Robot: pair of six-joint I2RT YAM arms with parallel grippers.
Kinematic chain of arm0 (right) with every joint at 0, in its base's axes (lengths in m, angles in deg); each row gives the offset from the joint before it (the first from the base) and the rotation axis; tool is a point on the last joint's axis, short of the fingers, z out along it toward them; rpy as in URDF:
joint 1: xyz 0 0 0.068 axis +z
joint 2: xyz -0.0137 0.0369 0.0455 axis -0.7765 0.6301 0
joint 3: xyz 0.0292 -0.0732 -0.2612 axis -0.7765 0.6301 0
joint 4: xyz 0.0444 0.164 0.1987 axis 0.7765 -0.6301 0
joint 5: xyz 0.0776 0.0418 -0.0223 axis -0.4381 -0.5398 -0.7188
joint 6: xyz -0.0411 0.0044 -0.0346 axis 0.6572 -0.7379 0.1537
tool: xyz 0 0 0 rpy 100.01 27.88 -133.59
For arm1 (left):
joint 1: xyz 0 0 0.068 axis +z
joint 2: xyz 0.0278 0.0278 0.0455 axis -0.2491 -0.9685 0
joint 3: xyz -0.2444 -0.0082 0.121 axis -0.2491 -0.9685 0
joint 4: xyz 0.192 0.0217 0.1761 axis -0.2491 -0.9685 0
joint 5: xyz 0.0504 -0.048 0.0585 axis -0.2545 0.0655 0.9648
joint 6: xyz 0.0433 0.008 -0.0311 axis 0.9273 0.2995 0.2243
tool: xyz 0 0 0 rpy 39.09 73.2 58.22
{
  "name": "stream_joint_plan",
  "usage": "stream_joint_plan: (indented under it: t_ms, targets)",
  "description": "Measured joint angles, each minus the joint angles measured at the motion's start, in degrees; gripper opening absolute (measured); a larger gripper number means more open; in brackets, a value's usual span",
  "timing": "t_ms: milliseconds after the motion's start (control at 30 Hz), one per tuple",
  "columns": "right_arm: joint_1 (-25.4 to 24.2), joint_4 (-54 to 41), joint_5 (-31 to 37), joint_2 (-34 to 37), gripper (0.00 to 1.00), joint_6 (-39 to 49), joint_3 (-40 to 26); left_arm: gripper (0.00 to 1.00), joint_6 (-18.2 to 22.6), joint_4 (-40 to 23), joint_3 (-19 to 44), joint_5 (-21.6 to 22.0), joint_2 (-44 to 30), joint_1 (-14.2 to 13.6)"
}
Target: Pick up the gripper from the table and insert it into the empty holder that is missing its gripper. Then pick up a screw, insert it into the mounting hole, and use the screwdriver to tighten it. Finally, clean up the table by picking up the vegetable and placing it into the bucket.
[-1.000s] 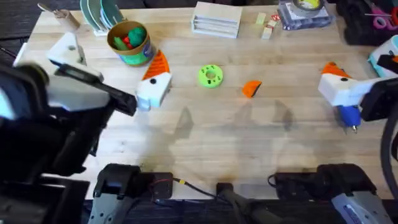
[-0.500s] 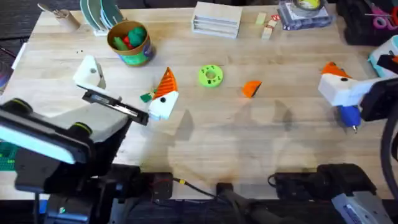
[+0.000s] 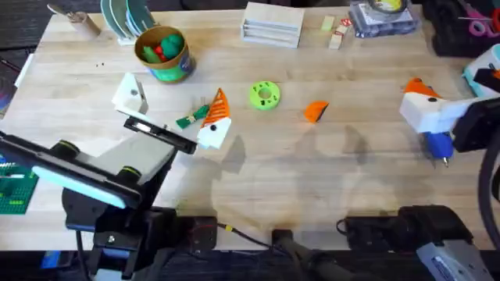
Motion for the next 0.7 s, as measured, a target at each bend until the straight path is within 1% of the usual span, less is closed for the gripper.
stream_joint_plan:
  t_ms: [200,267,533,700]
  targets:
    - [0.0,0.0,0.0,-0.01,0.992,0.0,0.01,0.993,0.0,-0.76,0.0,-0.07,0.01,-0.08]
    - [0.0,-0.02,0.0,0.0,0.991,0.0,0.02,0.992,0.02,-3.03,0.0,-0.06,0.01,-0.08]
    - [0.0,0.0,0.0,0.0,0.992,0.0,0.02,0.992,0.0,-15.67,0.0,-0.11,-0.01,-0.08]
    - [0.0,-0.01,0.0,0.0,0.992,0.0,0.0,0.993,0.0,-15.65,0.0,-0.13,-0.1,-0.08]
